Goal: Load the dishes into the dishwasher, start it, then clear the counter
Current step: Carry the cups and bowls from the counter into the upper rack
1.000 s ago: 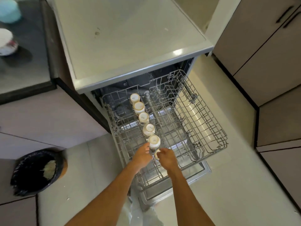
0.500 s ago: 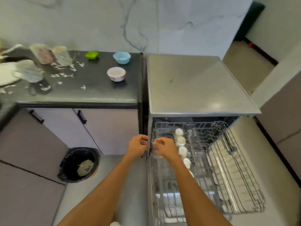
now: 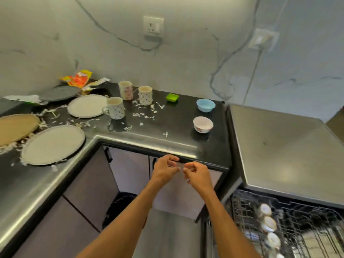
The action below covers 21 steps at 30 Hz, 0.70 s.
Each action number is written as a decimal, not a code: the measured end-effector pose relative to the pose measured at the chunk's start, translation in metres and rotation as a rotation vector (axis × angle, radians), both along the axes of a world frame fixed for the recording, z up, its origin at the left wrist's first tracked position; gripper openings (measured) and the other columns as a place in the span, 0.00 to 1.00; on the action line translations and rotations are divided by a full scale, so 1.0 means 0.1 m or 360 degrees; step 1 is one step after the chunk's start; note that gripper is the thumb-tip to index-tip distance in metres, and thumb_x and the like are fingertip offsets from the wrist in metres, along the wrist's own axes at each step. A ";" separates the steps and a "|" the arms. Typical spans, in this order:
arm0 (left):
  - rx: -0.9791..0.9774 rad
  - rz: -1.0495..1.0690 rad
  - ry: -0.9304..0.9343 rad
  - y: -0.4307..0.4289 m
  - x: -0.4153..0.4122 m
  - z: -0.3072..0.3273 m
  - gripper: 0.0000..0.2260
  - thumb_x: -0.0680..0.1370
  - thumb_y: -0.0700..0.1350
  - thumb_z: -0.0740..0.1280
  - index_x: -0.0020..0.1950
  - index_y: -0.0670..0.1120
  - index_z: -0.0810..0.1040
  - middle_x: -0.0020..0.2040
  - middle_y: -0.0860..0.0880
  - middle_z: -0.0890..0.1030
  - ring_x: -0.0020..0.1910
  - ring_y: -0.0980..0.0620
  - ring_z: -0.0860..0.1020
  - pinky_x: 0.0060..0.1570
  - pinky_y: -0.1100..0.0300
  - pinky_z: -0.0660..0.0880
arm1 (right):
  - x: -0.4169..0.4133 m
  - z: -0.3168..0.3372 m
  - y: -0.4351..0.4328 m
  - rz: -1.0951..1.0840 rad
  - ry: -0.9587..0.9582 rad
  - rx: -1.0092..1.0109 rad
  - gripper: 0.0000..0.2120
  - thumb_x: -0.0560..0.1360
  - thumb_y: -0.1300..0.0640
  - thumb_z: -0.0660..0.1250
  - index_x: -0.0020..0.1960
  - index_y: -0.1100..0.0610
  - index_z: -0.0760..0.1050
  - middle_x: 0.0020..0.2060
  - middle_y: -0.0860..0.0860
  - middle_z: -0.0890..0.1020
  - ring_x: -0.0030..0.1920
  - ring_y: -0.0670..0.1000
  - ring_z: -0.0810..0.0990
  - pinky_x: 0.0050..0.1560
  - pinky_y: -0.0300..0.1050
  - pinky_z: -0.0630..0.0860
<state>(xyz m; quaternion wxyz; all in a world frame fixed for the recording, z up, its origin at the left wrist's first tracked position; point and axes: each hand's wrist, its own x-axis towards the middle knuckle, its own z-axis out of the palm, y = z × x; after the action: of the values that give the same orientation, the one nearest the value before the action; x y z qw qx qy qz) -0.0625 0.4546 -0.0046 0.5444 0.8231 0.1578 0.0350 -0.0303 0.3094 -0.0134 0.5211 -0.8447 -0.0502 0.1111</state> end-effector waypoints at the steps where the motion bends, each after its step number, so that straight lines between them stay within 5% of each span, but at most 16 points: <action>1: -0.0010 0.0016 -0.0007 0.11 0.02 0.02 0.14 0.71 0.39 0.74 0.56 0.45 0.79 0.45 0.46 0.81 0.43 0.52 0.79 0.39 0.68 0.73 | 0.02 0.02 0.13 0.0018 -0.0011 0.0022 0.05 0.75 0.60 0.70 0.46 0.51 0.79 0.38 0.51 0.84 0.40 0.52 0.84 0.42 0.50 0.83; 6: -0.0029 0.0081 -0.0010 0.43 0.24 0.00 0.14 0.70 0.40 0.75 0.54 0.48 0.79 0.46 0.46 0.81 0.46 0.49 0.80 0.47 0.58 0.78 | 0.24 0.11 0.50 -0.0034 -0.0152 0.0084 0.07 0.74 0.62 0.71 0.49 0.52 0.79 0.40 0.49 0.83 0.42 0.48 0.83 0.44 0.44 0.82; 13: 0.0003 -0.0018 -0.0022 0.39 0.79 -0.05 0.18 0.70 0.37 0.74 0.57 0.48 0.77 0.48 0.46 0.80 0.46 0.53 0.79 0.40 0.67 0.77 | 0.84 0.11 0.39 -0.0350 -0.0248 0.0066 0.14 0.71 0.68 0.69 0.55 0.56 0.79 0.44 0.48 0.81 0.45 0.45 0.80 0.44 0.35 0.77; 18: 0.0059 -0.0076 -0.0027 0.30 1.41 -0.03 0.23 0.69 0.36 0.75 0.61 0.48 0.75 0.51 0.47 0.78 0.48 0.52 0.78 0.43 0.68 0.76 | 1.50 0.04 0.18 -0.0544 -0.0206 0.0075 0.19 0.71 0.70 0.67 0.60 0.57 0.77 0.52 0.52 0.80 0.54 0.52 0.79 0.58 0.47 0.78; 21: 0.0108 -0.0073 -0.0021 0.26 1.83 0.03 0.28 0.68 0.36 0.76 0.65 0.49 0.73 0.55 0.47 0.77 0.54 0.51 0.76 0.51 0.61 0.76 | 1.90 0.11 0.05 -0.0607 -0.0134 0.0087 0.22 0.70 0.72 0.65 0.61 0.55 0.74 0.57 0.53 0.76 0.57 0.54 0.77 0.57 0.48 0.77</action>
<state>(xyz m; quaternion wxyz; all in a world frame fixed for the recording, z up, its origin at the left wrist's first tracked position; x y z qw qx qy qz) 0.1208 0.4805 -0.0019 0.5179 0.8442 0.1340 0.0332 0.1596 0.3144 -0.0023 0.5529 -0.8284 0.0861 -0.0265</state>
